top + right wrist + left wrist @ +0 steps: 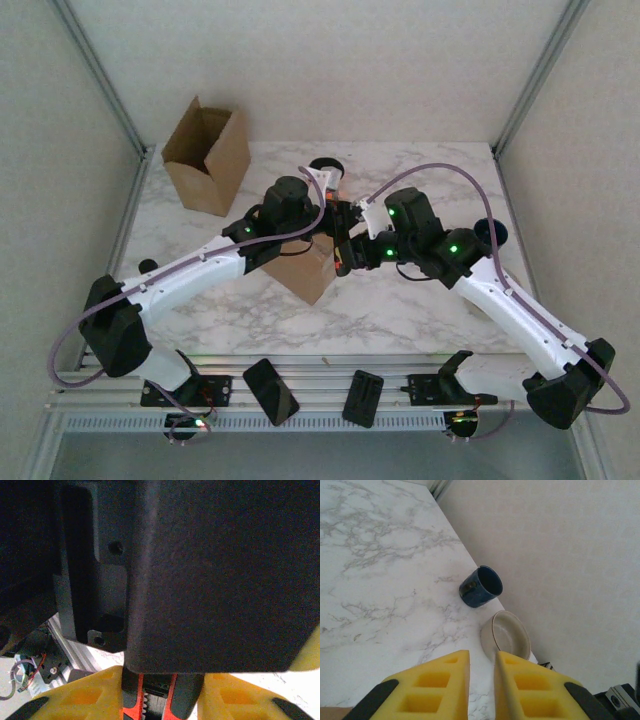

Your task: Unpack the express box

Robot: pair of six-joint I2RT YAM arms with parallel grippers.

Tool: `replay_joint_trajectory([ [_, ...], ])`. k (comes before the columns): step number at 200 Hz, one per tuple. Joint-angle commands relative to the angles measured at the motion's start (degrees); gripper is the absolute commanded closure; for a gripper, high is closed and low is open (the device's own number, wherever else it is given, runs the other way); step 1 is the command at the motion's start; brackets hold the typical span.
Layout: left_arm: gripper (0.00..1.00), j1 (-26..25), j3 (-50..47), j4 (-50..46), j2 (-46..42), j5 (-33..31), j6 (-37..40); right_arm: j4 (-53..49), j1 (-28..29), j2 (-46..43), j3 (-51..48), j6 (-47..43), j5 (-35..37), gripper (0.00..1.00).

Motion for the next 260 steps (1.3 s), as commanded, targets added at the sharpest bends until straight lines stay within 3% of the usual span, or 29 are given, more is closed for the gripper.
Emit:
replay_joint_trajectory([
  [1, 1.00, 0.9, -0.4, 0.3, -1.9, -3.1, 0.8, 2.1, -0.1, -1.5, 0.0, -0.7, -2.5, 0.55],
  [25, 1.00, 1.2, -0.6, 1.0, -3.2, -2.8, 0.4, 3.4, -1.9, -2.9, -0.7, -0.1, -5.1, 0.24],
  [53, 1.00, 2.7, 0.3, 2.3, -4.6, 0.0, 0.1, 6.7, -8.4, -6.6, -3.3, 1.0, -15.0, 0.08],
  [77, 1.00, 3.9, 2.4, 4.2, -5.5, 3.7, 0.1, 16.9, -16.2, -8.7, -7.4, 6.7, -30.2, 0.03],
  [96, 1.00, 4.1, 4.4, 7.2, -5.7, 7.8, -0.5, 26.7, -18.5, -7.8, -9.1, 12.4, -37.7, 0.03],
  [151, 1.00, 4.1, 6.3, 20.7, -4.7, 12.9, -7.8, 64.2, -18.2, -3.6, -15.4, 33.6, -41.6, 0.04],
  [181, 1.00, 3.9, 6.5, 23.2, -3.3, 12.7, -9.8, 74.2, -15.2, 0.3, -14.9, 38.8, -40.6, 0.13],
  [228, 1.00, 3.8, 6.3, 23.3, -3.1, 11.8, -9.9, 76.2, -12.6, 3.3, -13.2, 39.1, -37.7, 0.44],
  [260, 1.00, 3.7, 6.0, 22.7, -3.5, 11.5, -9.1, 77.4, -12.5, 3.2, -13.6, 40.0, -35.2, 0.83],
])
